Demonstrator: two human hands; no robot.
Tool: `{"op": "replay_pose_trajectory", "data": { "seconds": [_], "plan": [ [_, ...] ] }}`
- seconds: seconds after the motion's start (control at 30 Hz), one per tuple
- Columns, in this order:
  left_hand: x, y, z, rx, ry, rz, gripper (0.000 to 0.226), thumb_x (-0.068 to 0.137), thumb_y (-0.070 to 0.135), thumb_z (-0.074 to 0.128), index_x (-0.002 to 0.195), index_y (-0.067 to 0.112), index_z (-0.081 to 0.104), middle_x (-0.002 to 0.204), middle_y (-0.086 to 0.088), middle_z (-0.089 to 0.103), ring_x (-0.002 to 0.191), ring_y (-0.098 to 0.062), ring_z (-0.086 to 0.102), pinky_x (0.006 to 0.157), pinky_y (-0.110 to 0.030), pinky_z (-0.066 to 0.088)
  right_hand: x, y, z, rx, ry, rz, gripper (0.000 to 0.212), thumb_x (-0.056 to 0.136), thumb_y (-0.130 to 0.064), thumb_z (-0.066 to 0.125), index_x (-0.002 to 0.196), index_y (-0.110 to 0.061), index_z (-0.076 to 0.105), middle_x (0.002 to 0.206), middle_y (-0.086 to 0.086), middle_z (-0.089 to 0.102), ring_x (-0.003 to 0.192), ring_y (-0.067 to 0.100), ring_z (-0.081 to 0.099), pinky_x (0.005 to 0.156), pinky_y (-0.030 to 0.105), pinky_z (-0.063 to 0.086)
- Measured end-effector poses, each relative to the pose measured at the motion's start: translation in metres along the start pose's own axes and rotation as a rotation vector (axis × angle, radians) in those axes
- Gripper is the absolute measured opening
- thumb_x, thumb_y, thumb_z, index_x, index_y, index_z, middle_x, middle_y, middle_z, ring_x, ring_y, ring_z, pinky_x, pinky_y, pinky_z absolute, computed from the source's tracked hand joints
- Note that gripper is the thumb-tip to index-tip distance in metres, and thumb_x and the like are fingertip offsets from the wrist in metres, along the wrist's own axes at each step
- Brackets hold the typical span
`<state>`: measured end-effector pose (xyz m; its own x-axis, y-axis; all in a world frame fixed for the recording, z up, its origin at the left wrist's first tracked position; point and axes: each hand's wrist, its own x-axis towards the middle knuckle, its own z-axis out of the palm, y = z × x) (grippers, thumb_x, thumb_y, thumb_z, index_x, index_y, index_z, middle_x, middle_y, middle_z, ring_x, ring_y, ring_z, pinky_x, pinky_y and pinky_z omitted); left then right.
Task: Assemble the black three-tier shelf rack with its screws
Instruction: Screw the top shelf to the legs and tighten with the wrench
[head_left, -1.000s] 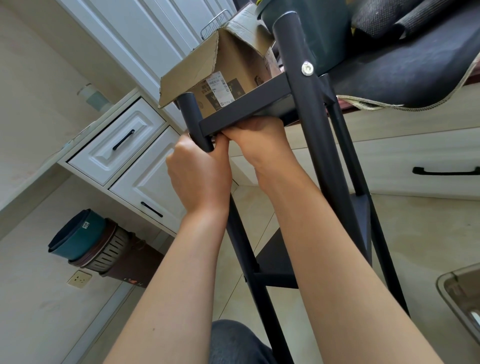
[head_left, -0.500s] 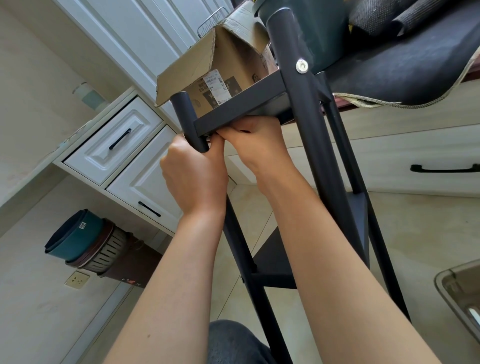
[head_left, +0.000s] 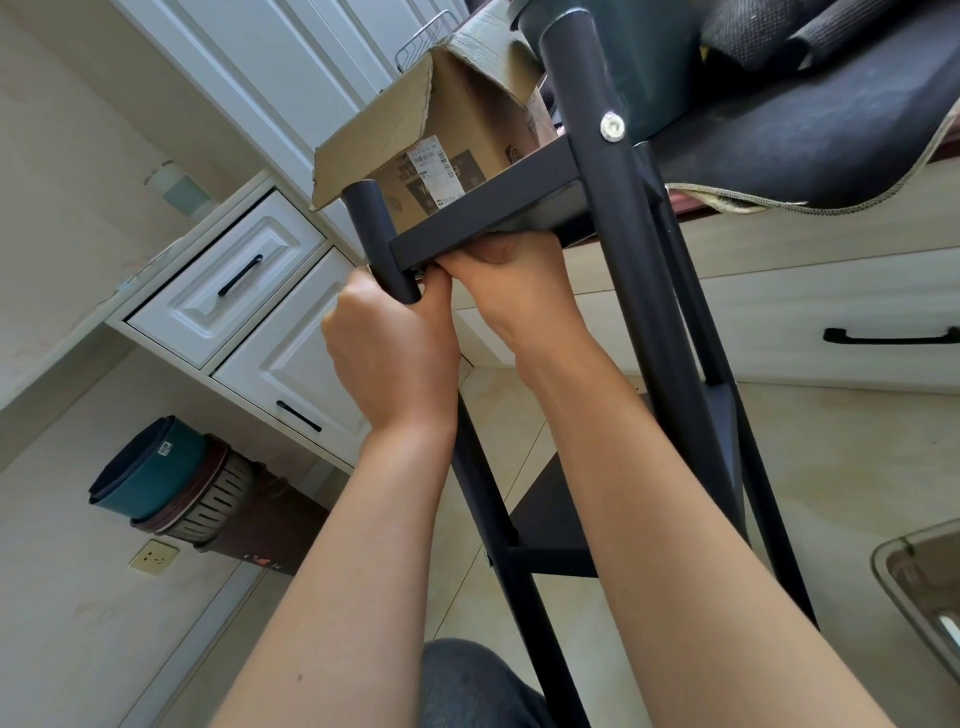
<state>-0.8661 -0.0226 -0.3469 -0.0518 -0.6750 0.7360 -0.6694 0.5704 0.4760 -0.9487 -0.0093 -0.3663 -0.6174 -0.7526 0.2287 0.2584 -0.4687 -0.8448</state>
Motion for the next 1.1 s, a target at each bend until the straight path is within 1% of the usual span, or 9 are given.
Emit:
{"op": "replay_pose_trajectory", "data": {
  "seconds": [0.1, 0.23, 0.33, 0.43, 0.5, 0.57, 0.63, 0.83, 1.1],
  "plan": [
    [0.000, 0.001, -0.001, 0.003, 0.006, -0.011, 0.042, 0.086, 0.037, 0.070, 0.062, 0.024, 0.038, 0.063, -0.008, 0.057, 0.060, -0.036, 0.068, 0.052, -0.047, 0.054, 0.001, 0.001, 0.003, -0.003, 0.013, 0.011, 0.019, 0.084, -0.016, 0.074, 0.094, 0.000, 0.072, 0.091, 0.011, 0.075, 0.095, 0.024, 0.070, 0.094, 0.049, 0.054],
    [-0.001, 0.002, -0.002, -0.010, 0.004, 0.000, 0.040, 0.087, 0.037, 0.070, 0.063, 0.025, 0.040, 0.062, -0.006, 0.055, 0.060, -0.036, 0.068, 0.053, -0.047, 0.054, 0.000, 0.000, 0.005, -0.016, 0.027, 0.017, 0.020, 0.084, -0.014, 0.072, 0.097, 0.001, 0.070, 0.095, 0.016, 0.074, 0.096, 0.027, 0.069, 0.093, 0.049, 0.054],
    [-0.001, 0.002, -0.001, -0.018, 0.001, 0.005, 0.040, 0.087, 0.036, 0.070, 0.063, 0.024, 0.040, 0.060, -0.004, 0.054, 0.060, -0.036, 0.068, 0.053, -0.047, 0.054, -0.001, -0.001, 0.005, 0.005, 0.032, 0.036, 0.020, 0.084, -0.015, 0.073, 0.096, 0.000, 0.071, 0.094, 0.014, 0.074, 0.096, 0.025, 0.069, 0.093, 0.047, 0.054],
    [-0.002, 0.001, 0.000, -0.017, -0.003, 0.003, 0.036, 0.088, 0.039, 0.069, 0.070, 0.019, 0.045, 0.065, -0.006, 0.060, 0.062, -0.034, 0.069, 0.054, -0.042, 0.052, -0.003, 0.001, 0.001, 0.030, 0.034, 0.034, 0.016, 0.083, -0.017, 0.075, 0.093, -0.004, 0.074, 0.087, 0.004, 0.076, 0.090, 0.014, 0.070, 0.089, 0.036, 0.056],
    [-0.003, 0.000, 0.000, -0.016, -0.004, 0.000, 0.034, 0.089, 0.040, 0.069, 0.076, 0.017, 0.048, 0.069, -0.008, 0.063, 0.065, -0.034, 0.070, 0.055, -0.039, 0.050, -0.005, 0.002, -0.002, 0.052, 0.022, 0.020, 0.013, 0.084, -0.018, 0.075, 0.091, -0.007, 0.076, 0.083, 0.000, 0.076, 0.085, 0.007, 0.070, 0.081, 0.024, 0.055],
    [-0.003, 0.001, 0.000, -0.020, -0.003, -0.007, 0.033, 0.090, 0.040, 0.069, 0.079, 0.016, 0.050, 0.070, -0.007, 0.063, 0.065, -0.034, 0.070, 0.056, -0.040, 0.052, -0.008, 0.004, -0.004, 0.088, -0.010, 0.002, 0.007, 0.085, -0.015, 0.073, 0.087, -0.008, 0.077, 0.078, -0.001, 0.075, 0.076, -0.003, 0.067, 0.069, 0.011, 0.051],
    [-0.005, 0.002, -0.002, -0.032, -0.001, -0.012, 0.032, 0.090, 0.040, 0.070, 0.079, 0.016, 0.052, 0.068, -0.006, 0.063, 0.065, -0.034, 0.069, 0.059, -0.045, 0.055, -0.010, 0.004, -0.006, 0.122, -0.039, -0.011, 0.005, 0.086, -0.011, 0.073, 0.085, -0.009, 0.077, 0.073, -0.006, 0.075, 0.071, -0.008, 0.065, 0.062, 0.004, 0.047],
    [-0.011, 0.007, -0.003, -0.070, -0.004, -0.006, 0.033, 0.088, 0.040, 0.072, 0.078, 0.014, 0.053, 0.065, -0.005, 0.062, 0.061, -0.034, 0.068, 0.058, -0.049, 0.056, -0.014, 0.000, -0.010, 0.172, -0.062, -0.016, 0.017, 0.087, -0.011, 0.072, 0.077, -0.024, 0.075, 0.075, -0.011, 0.075, 0.074, -0.009, 0.067, 0.059, 0.001, 0.043],
    [-0.012, 0.006, -0.005, -0.080, -0.009, 0.002, 0.024, 0.087, 0.032, 0.073, 0.088, 0.014, 0.057, 0.067, -0.002, 0.062, 0.061, -0.031, 0.069, 0.058, -0.047, 0.058, -0.016, -0.002, -0.011, 0.152, -0.090, 0.038, 0.020, 0.088, -0.017, 0.071, 0.074, -0.030, 0.073, 0.069, -0.022, 0.071, 0.066, -0.016, 0.061, 0.054, 0.000, 0.041]
  ]
}}
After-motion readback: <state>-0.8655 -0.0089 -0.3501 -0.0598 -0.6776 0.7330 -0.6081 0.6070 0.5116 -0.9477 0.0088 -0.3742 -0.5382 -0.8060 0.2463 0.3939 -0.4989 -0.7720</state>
